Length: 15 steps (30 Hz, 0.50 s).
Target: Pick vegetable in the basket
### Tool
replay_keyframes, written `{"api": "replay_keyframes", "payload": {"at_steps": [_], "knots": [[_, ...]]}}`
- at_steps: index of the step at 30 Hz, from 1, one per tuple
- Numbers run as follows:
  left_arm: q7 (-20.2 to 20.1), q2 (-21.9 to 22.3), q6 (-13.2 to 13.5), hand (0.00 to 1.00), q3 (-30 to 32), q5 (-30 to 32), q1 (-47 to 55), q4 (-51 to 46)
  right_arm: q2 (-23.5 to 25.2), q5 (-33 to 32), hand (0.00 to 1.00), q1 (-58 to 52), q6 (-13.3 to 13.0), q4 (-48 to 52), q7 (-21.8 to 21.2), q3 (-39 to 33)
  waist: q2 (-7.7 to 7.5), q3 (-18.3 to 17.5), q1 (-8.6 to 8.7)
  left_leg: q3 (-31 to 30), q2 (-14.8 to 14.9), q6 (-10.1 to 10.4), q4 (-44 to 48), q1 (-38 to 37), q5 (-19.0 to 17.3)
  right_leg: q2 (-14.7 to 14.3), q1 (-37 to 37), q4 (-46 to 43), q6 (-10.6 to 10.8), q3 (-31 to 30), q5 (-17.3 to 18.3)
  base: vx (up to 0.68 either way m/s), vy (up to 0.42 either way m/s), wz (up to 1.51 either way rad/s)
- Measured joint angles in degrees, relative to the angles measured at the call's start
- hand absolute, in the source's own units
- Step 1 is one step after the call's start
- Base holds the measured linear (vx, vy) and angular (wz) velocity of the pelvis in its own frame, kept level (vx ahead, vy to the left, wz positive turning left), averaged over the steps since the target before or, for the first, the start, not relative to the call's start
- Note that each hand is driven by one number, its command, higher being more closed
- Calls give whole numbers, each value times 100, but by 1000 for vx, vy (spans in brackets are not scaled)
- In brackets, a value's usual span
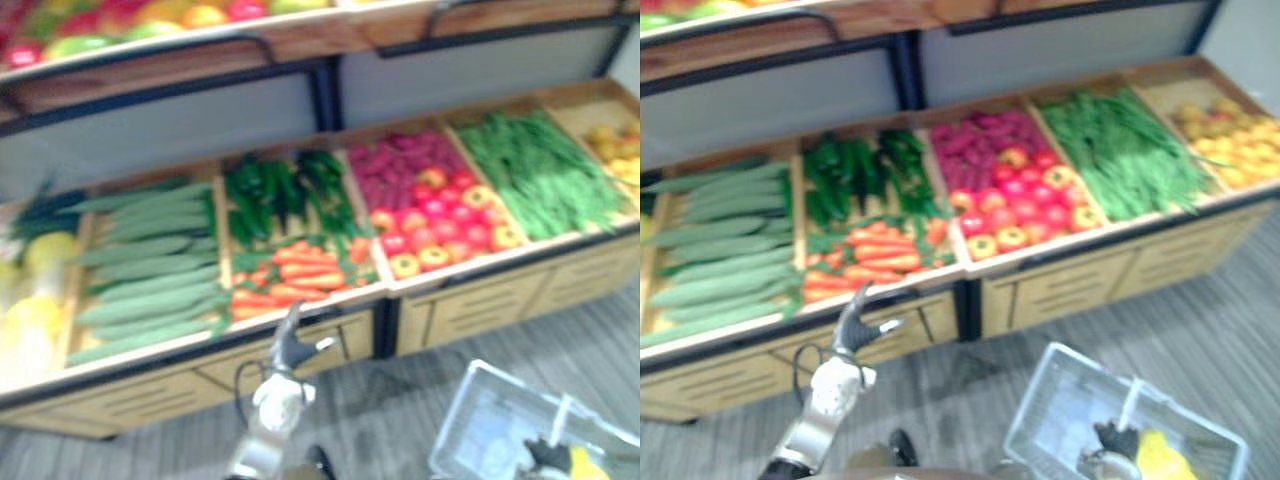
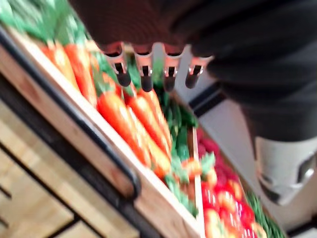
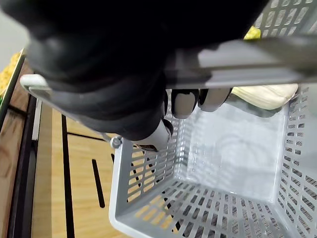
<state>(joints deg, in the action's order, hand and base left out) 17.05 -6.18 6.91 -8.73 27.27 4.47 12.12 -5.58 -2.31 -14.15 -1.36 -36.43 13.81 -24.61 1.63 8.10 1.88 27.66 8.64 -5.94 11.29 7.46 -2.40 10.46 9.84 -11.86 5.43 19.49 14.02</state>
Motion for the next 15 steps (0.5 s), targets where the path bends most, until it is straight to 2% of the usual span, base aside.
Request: {"api": "replay_keyframes", "payload": {"at_steps": [2,3,4,5,8,10,11,13,15], "knots": [[-1,-162,21,0,12,2,-60,-72,-15,3,100,-32,-2,-60,4,-39,-36,-4,-6,-103,-307,213,-448,-133,164,177,67,110,-11,177,33,-1,164,76],[-3,-270,21,0,14,11,-98,-79,2,8,100,-14,-4,-62,-9,-90,-40,-6,-3,-203,-558,296,-985,-253,468,261,65,182,-57,289,59,-36,190,73],[-13,-377,21,0,10,13,-100,-117,34,12,100,3,-3,-75,-33,-97,-40,-8,8,-353,-773,320,-1563,-406,821,297,66,221,-56,404,61,-37,191,69],[-14,-432,24,0,8,13,-115,-133,65,21,100,11,-2,-77,-35,-117,-41,-8,18,-445,-846,319,-1742,-444,961,296,87,254,-53,467,63,-28,151,73],[-47,-847,8,0,-4,14,-257,-210,255,196,100,194,12,-315,-58,-204,-297,-33,60,-588,-1071,257,-1741,-404,988,491,113,86,9,546,108,13,93,38],[-44,-996,13,0,-100,45,-614,-302,250,231,100,318,5,-407,-59,-205,-429,-8,113,-648,-1154,223,-1741,-342,964,606,-175,-499,8,132,85,44,78,25],[-44,-1073,14,0,-140,54,-864,-298,263,231,100,383,-7,-418,-61,-193,-484,22,110,-690,-1134,220,-1740,-366,962,625,-454,-1053,-98,-187,20,37,67,21],[-28,-1172,14,0,-151,73,-1095,-286,281,231,100,453,-43,-459,-69,-158,-472,21,140,-772,-1027,232,-1741,-389,962,437,-695,-1289,-172,-621,117,23,15,12],[43,-1341,14,0,-146,114,-1363,-199,337,231,100,495,-57,-477,-58,-26,-481,29,138,-785,-950,235,-1742,-410,959,204,-816,-960,-183,-801,124,2,-26,8]]}}
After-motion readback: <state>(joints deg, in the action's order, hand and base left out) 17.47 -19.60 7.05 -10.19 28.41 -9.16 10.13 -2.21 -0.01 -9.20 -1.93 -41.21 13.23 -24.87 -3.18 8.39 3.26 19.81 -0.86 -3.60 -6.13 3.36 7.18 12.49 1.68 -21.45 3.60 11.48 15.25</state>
